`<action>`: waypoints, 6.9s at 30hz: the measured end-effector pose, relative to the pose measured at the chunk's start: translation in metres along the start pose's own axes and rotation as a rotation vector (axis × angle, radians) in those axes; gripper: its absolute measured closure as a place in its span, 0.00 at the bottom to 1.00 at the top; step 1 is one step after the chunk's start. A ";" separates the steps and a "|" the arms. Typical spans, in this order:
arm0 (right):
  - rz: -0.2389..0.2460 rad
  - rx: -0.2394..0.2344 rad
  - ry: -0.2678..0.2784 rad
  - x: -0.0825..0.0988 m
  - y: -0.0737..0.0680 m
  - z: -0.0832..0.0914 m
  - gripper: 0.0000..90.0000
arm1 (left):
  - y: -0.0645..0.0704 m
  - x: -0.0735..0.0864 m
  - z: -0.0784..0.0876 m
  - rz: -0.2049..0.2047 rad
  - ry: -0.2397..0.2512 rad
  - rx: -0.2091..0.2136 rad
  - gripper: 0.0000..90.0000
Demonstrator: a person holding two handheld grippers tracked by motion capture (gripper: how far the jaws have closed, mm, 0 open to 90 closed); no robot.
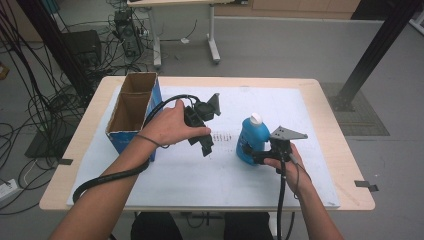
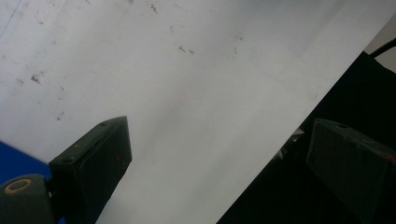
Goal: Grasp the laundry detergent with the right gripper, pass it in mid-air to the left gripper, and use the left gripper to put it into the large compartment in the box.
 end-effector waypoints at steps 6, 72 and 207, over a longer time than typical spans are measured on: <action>0.006 0.001 0.006 0.000 -0.001 -0.001 0.22 | 0.000 0.000 -0.001 0.001 -0.003 0.002 0.08; 0.081 0.001 0.042 0.003 -0.004 -0.002 0.48 | 0.003 -0.001 -0.002 -0.005 -0.009 -0.004 0.08; 0.130 -0.206 0.049 -0.038 -0.014 0.014 0.49 | 0.025 0.009 0.075 -0.179 0.076 -0.038 0.08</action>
Point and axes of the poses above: each handheld gripper's, and its own axes: z roughly backward along the jaws, x roughly out of its underside, y roughly to its right, the point moved 10 cm from there along -z, roughly forward along the jaws, and after that the axes turned 2 degrees about -x, right-handed, at the moved point
